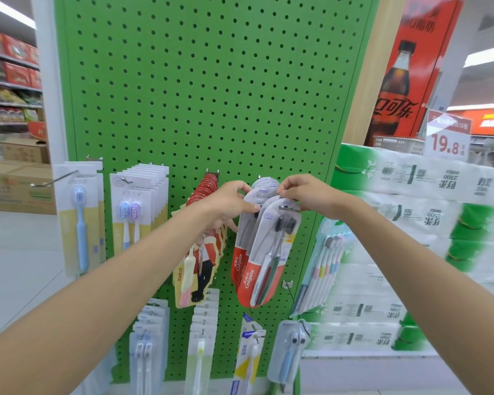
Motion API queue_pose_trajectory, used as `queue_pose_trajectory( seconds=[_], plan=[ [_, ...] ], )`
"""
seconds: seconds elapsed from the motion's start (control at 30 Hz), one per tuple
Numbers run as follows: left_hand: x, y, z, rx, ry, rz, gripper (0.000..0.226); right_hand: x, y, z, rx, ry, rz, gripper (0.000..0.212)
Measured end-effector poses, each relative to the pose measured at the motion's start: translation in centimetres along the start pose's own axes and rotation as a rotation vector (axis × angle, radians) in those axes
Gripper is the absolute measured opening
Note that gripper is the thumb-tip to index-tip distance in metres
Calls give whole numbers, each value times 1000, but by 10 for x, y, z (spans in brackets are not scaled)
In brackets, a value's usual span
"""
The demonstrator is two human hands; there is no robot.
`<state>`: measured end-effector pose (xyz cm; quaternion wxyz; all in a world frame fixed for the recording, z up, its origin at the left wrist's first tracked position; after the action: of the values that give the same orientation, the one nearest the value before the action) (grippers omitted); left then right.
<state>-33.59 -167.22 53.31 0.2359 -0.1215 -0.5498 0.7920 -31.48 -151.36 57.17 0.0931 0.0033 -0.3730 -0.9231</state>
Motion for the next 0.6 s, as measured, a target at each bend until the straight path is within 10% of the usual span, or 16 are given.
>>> queue_pose_trajectory(
  seconds=[0.6],
  plan=[
    [25,-5,-7,-9,-26,-36,18,-3,3,20,-232,-70,63,14]
  ],
)
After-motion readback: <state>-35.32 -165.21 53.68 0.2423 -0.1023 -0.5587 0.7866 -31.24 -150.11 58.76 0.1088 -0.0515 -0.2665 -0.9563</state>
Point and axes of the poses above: each hand's wrist, its own x-axis towards the middle knuckle, its own z-axis out of the back of the hand, y = z × x, the point moved 7 cm from there along x, towards the middle knuckle, and after that the axes turned 8 degrees about y, right-handed, at the moved point
